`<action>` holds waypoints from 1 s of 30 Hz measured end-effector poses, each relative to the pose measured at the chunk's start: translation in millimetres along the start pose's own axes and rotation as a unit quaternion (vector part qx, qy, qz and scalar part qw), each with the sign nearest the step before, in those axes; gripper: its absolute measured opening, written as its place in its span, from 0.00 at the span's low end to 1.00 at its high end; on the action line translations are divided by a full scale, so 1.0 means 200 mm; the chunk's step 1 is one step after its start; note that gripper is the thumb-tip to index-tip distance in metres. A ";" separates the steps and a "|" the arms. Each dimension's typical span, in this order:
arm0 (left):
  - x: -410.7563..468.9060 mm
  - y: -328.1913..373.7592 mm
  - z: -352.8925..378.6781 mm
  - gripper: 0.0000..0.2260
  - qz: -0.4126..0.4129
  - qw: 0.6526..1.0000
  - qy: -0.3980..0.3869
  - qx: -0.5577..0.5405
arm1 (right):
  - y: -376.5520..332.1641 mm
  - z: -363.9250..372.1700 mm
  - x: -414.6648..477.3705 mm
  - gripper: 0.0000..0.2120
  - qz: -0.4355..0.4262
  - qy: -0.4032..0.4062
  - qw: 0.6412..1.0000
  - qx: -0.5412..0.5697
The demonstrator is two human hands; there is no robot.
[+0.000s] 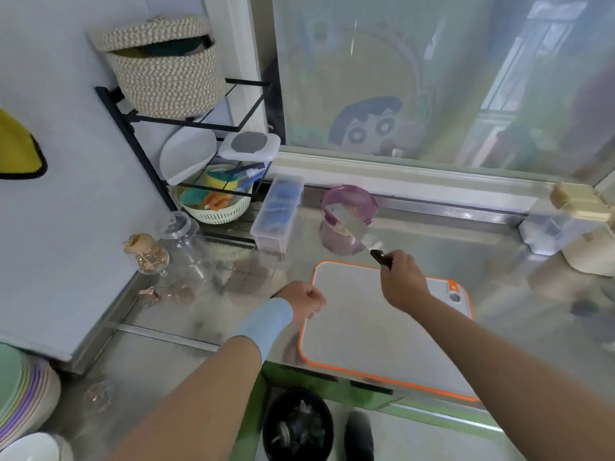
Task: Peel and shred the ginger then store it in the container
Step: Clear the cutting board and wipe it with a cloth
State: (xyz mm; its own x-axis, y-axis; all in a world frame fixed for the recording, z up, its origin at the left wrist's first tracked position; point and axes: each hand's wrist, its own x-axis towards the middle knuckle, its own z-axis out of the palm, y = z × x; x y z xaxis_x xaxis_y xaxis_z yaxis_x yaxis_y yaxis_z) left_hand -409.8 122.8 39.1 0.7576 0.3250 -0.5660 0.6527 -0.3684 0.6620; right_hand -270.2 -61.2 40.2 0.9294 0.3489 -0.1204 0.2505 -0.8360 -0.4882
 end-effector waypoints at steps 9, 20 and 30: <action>0.50 0.33 -0.07 0.13 0.001 0.997 0.070 0.011 | 0.01 0.03 0.75 0.13 -0.059 -0.017 0.995 -0.074; 0.81 0.24 0.04 0.18 -0.035 0.994 0.074 0.079 | 0.03 0.22 1.12 0.15 -0.058 -0.033 0.997 -0.049; 0.76 0.22 0.24 0.26 0.018 0.966 -0.023 0.257 | 0.37 0.26 0.65 0.25 -0.194 -0.089 0.956 -0.200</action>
State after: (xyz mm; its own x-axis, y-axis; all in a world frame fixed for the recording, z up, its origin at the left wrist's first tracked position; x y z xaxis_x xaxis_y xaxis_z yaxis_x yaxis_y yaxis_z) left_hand -264.9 114.3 -41.2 0.7710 0.2697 -0.5770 0.5344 -0.7666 0.3559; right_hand -144.8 -55.5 -57.5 0.6929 0.7029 -0.1606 0.6843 -0.7112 -0.1607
